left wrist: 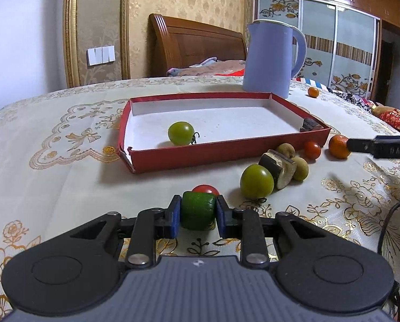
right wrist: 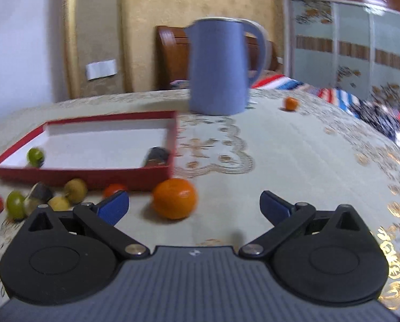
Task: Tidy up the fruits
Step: 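Hold the cucumber slice in the left tool while the right tool grasps the mandarin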
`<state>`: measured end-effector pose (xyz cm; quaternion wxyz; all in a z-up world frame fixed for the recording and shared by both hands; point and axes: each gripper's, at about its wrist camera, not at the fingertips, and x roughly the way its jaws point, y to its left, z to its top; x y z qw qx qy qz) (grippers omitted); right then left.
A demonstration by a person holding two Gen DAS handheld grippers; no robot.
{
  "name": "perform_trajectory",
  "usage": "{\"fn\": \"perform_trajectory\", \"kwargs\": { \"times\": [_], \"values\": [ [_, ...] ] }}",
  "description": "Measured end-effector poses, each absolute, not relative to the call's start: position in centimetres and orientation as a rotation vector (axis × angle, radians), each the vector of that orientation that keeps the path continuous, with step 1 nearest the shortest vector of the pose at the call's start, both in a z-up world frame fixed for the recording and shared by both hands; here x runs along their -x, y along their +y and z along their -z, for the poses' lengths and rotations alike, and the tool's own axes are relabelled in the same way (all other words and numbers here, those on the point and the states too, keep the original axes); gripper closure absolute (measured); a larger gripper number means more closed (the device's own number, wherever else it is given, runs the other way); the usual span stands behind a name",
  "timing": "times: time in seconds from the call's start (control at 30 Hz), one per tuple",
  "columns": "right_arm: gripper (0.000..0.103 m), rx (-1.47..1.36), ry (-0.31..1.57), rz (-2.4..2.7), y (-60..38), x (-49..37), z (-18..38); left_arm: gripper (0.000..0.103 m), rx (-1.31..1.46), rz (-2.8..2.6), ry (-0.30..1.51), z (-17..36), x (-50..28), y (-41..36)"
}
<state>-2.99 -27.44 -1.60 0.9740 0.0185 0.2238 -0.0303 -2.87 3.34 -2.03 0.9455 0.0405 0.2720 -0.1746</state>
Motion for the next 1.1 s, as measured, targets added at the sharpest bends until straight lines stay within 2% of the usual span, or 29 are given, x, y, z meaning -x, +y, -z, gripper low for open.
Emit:
{"fn": "perform_trajectory", "kwargs": {
  "times": [0.03,0.2,0.37,0.5,0.57,0.67,0.7,0.8,1.1],
  "values": [
    [0.013,-0.021,0.456,0.037,-26.8,3.0,1.5,0.077,-0.082,0.355,0.554,2.0,2.9,3.3],
    [0.013,-0.019,0.459,0.074,-26.1,2.0,1.1,0.077,-0.065,0.352,0.555,2.0,2.8,3.7],
    [0.013,-0.067,0.543,0.051,-27.1,0.3,1.5,0.077,-0.066,0.357,0.555,2.0,2.8,3.6],
    [0.018,-0.04,0.561,0.072,-26.7,-1.2,1.5,0.077,-0.067,0.354,0.558,2.1,2.6,3.6],
    [0.025,-0.052,0.59,0.062,-26.9,-1.9,1.8,0.077,-0.069,0.355,0.557,2.2,2.7,3.6],
    [0.045,-0.083,0.607,0.05,-27.4,-2.1,2.1,0.077,-0.069,0.356,0.559,2.2,2.7,3.5],
    [0.055,-0.087,0.602,0.054,-27.5,-2.0,2.1,0.077,-0.069,0.356,0.56,2.2,2.7,3.5],
    [0.061,-0.088,0.598,0.043,-27.5,-2.0,2.3,0.077,-0.072,0.35,0.56,2.2,2.8,3.5],
    [0.062,-0.098,0.527,0.043,-27.7,-1.0,1.9,0.077,-0.075,0.345,0.52,2.1,3.5,3.7]
  ]
}}
